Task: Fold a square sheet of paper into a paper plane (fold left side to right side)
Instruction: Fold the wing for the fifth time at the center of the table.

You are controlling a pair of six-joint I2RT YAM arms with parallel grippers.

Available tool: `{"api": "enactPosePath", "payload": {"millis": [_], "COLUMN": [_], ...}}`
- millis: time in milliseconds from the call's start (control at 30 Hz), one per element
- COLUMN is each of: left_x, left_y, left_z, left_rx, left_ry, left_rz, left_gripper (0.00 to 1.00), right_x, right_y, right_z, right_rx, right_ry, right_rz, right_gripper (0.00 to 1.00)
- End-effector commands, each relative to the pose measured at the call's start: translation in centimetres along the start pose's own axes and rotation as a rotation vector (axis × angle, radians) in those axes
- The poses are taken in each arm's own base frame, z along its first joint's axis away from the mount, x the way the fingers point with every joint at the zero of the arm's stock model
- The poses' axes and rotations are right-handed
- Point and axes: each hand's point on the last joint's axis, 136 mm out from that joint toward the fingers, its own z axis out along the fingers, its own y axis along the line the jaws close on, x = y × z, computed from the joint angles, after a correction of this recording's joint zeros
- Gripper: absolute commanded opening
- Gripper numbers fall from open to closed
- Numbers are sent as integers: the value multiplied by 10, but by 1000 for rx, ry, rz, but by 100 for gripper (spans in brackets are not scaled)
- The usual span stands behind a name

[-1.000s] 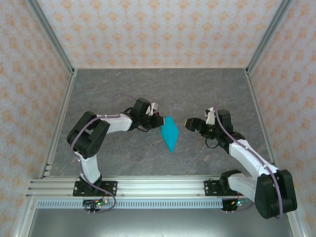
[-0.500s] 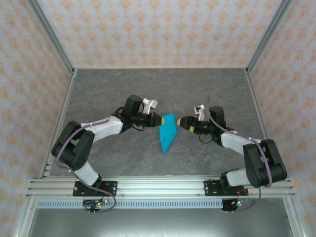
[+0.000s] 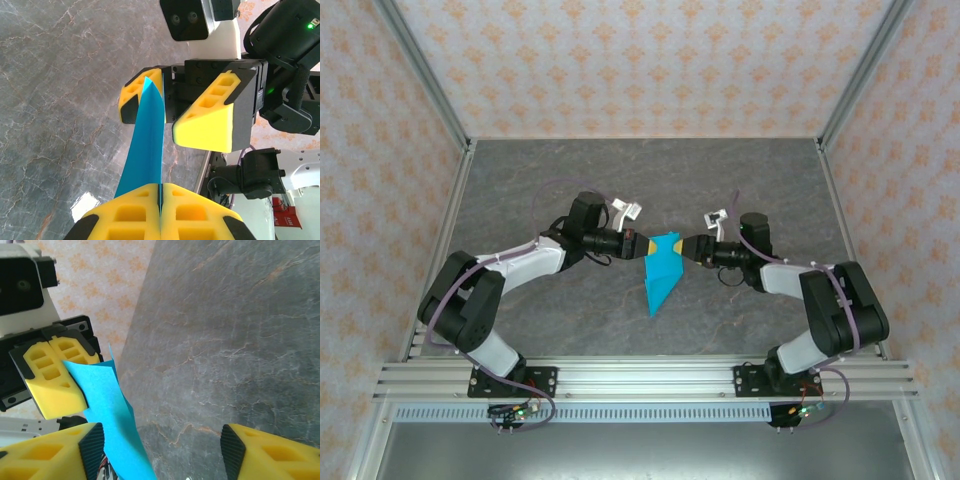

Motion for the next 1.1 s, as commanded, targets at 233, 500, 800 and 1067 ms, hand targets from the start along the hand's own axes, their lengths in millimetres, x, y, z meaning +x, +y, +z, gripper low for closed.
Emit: {"api": "enactPosePath", "payload": {"millis": [233, 500, 800, 1067], "left_x": [-6, -4, -1, 0], "left_y": [-6, 13, 29, 33], "left_z": [-1, 5, 11, 14], "left_rx": [28, -29, -71, -68], "left_ry": [-12, 0, 19, 26], "left_rz": [40, 3, -18, -28], "left_gripper": [0, 0, 0, 0], "right_x": [0, 9, 18, 18], "right_y": [18, 13, 5, -2], "right_z": [7, 5, 2, 3], "right_rx": [-78, -39, 15, 63], "right_ry": [39, 57, 78, 89], "right_rz": [-79, -80, -69, -32], "right_gripper": [42, 27, 21, 19]}}
